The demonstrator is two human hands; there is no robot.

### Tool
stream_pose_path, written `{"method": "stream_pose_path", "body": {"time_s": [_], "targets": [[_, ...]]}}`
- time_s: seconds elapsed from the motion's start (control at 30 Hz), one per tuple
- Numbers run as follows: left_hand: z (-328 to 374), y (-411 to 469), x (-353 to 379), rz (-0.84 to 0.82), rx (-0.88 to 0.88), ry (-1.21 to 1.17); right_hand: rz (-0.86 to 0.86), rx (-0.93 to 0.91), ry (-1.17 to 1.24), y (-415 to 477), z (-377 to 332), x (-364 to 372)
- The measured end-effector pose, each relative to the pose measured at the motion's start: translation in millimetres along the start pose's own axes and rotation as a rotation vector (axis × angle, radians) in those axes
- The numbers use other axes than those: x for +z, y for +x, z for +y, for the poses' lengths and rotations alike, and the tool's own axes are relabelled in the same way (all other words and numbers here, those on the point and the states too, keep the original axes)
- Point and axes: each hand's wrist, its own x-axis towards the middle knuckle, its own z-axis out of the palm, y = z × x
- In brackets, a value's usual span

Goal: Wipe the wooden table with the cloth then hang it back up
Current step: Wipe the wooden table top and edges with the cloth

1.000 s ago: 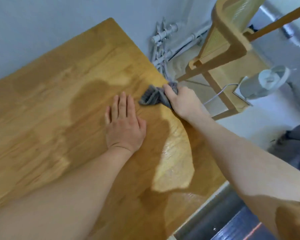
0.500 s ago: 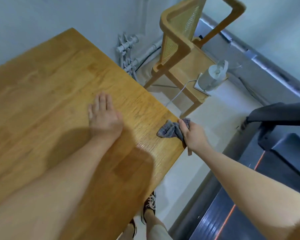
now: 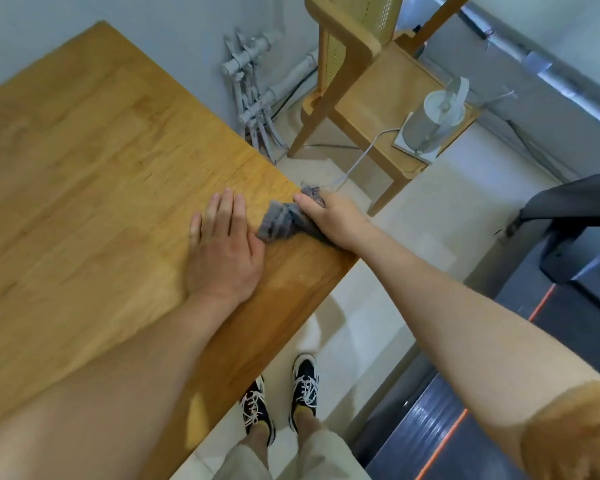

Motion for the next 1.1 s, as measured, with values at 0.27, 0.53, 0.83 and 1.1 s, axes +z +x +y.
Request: {"method": "stream_pose_path", "body": {"time_s": [0.27, 0.53, 0.83, 1.1], "targets": [[-0.5, 1.9, -0.7, 0.010, -0.029, 0.015, 0.775, 0.452, 0.920, -53.8, 19.2, 71.0], [-1.7, 0.4, 2.0, 0.080, 0.015, 0.011, 0.825, 0.471, 0.940, -108.8, -30.8, 156.4], [-3.7, 1.6, 5.0, 0.090, 0.019, -0.006, 0.864, 0.632, 0.861, -15.3, 22.0, 40.2], [-7.8, 4.2, 5.1, 0.026, 0.044, -0.052, 0.920, 0.527, 0.835, -100.0, -32.0, 172.6]]}}
